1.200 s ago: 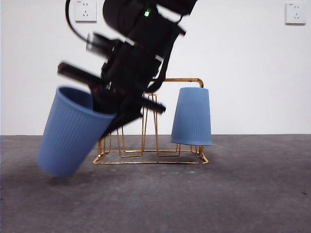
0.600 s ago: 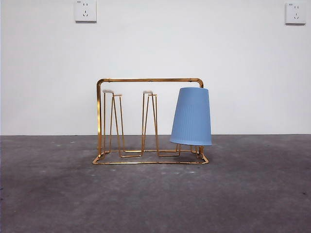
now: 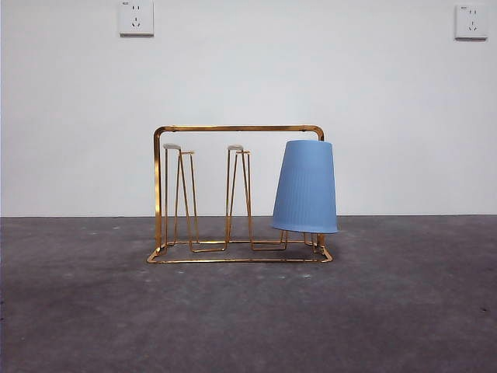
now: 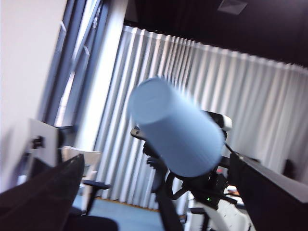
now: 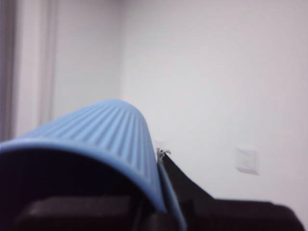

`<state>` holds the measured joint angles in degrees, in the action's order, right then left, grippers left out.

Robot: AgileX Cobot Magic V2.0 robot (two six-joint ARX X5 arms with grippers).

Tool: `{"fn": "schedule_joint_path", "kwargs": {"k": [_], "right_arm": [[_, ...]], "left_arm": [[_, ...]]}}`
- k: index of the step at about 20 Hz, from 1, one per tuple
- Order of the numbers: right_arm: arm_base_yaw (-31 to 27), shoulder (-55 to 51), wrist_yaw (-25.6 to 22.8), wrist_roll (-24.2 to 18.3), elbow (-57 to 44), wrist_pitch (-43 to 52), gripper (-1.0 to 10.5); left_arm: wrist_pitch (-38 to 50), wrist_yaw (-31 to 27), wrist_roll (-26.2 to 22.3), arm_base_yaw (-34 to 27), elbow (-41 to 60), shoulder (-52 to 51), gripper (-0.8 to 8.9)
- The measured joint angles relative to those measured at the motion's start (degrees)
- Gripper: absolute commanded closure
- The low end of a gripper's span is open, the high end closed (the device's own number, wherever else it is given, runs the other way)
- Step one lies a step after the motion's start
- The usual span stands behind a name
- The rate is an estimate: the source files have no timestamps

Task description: Pick up cup 1,put cup 1 in the cup rack,pick up cup 2,put cup 2 in the cup rack

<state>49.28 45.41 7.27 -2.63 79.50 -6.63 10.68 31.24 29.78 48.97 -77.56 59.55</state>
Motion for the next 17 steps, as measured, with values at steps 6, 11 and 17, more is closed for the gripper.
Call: {"fn": "schedule_joint_path", "kwargs": {"k": [6, 11, 17], "right_arm": [[0.2, 0.5, 2.2, -0.4, 0.0, 2.2, 9.6], [0.2, 3.0, 3.4, -0.4, 0.0, 6.7, 9.6], [0.2, 7.3, 3.7, -0.4, 0.0, 9.1, 9.6]], "left_arm": [[18.5, 3.1, 8.0, 0.2, 0.0, 7.5, 3.05], [27.9, 3.5, 13.0, 0.8, 0.0, 11.6, 3.05], [32.2, 3.3, 15.2, 0.8, 0.0, 14.7, 3.05]]}}
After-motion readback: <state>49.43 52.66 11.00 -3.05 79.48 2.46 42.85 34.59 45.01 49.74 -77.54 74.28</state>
